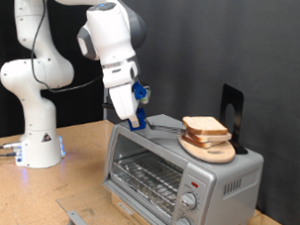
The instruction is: Make a piece of toast with the oven
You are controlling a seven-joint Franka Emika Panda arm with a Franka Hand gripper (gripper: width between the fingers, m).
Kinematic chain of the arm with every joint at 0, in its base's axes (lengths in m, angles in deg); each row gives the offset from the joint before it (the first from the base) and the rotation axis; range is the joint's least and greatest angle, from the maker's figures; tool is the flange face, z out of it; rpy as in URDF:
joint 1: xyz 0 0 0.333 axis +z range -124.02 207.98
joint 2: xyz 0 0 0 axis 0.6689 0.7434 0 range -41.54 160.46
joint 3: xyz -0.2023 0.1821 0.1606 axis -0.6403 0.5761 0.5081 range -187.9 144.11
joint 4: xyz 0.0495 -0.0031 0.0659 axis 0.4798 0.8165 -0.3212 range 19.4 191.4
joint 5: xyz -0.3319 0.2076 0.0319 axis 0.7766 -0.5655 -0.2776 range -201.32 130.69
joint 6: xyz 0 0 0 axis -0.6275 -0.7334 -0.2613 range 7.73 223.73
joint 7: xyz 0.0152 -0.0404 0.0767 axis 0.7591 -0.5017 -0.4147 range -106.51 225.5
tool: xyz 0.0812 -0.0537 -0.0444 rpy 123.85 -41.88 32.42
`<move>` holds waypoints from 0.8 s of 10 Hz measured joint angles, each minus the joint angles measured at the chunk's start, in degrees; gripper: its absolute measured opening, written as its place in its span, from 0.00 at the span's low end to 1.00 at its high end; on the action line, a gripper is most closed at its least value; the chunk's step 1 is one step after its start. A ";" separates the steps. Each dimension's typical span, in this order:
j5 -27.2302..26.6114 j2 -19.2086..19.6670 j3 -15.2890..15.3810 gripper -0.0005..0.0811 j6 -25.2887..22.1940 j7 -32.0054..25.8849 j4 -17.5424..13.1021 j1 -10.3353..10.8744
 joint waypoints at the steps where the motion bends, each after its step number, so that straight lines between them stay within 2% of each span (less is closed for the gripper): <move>1: -0.66 -0.55 -0.37 0.48 -0.15 -1.00 0.37 0.00; 8: -1.76 -2.69 -0.34 0.48 1.26 -0.26 0.24 0.00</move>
